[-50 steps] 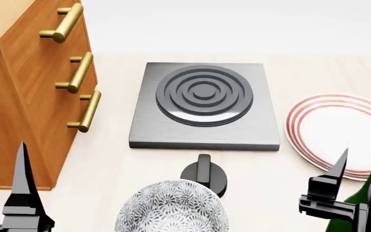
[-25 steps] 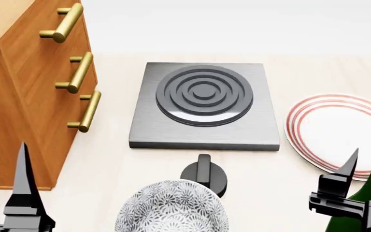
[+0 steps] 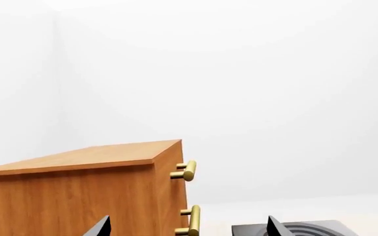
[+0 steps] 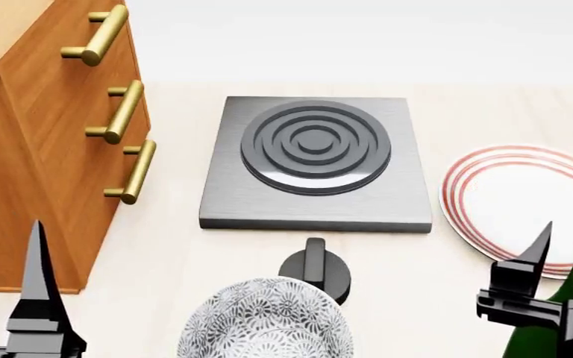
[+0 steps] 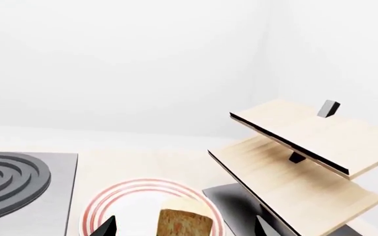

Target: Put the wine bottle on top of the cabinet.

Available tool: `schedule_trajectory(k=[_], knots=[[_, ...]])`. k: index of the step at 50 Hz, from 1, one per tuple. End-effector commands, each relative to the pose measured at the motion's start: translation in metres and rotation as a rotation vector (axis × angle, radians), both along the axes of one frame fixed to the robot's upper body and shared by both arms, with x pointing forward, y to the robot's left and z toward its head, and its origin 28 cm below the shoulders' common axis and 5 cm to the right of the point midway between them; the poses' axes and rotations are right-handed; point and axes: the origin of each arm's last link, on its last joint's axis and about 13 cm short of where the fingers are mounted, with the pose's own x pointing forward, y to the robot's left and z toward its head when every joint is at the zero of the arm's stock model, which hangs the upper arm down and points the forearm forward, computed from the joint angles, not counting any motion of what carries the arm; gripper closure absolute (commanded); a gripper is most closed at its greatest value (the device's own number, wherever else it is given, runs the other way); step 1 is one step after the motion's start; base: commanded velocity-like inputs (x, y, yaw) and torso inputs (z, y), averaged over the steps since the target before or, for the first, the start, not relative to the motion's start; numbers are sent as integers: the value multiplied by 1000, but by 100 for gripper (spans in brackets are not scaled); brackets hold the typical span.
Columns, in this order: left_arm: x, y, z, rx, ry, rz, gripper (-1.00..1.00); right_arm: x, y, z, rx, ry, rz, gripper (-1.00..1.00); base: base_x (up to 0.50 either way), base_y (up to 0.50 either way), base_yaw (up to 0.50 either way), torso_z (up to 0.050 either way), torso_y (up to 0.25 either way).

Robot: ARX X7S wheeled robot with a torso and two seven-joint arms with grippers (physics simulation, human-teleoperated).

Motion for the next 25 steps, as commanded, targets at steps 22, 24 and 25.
schedule_trajectory(k=[22,24,25], knots=[[1,0,2,-6,-14,-26,-100,-1,0,-2,15,-4,12,100,0,0,0,0,0],[1,0,1,-6,-14,-26,-100,0,0,-3,16,-3,12,100,0,0,0,0,0],[1,0,2,-6,-15,-26,-100,0,0,-3,15,-3,12,100,0,0,0,0,0]])
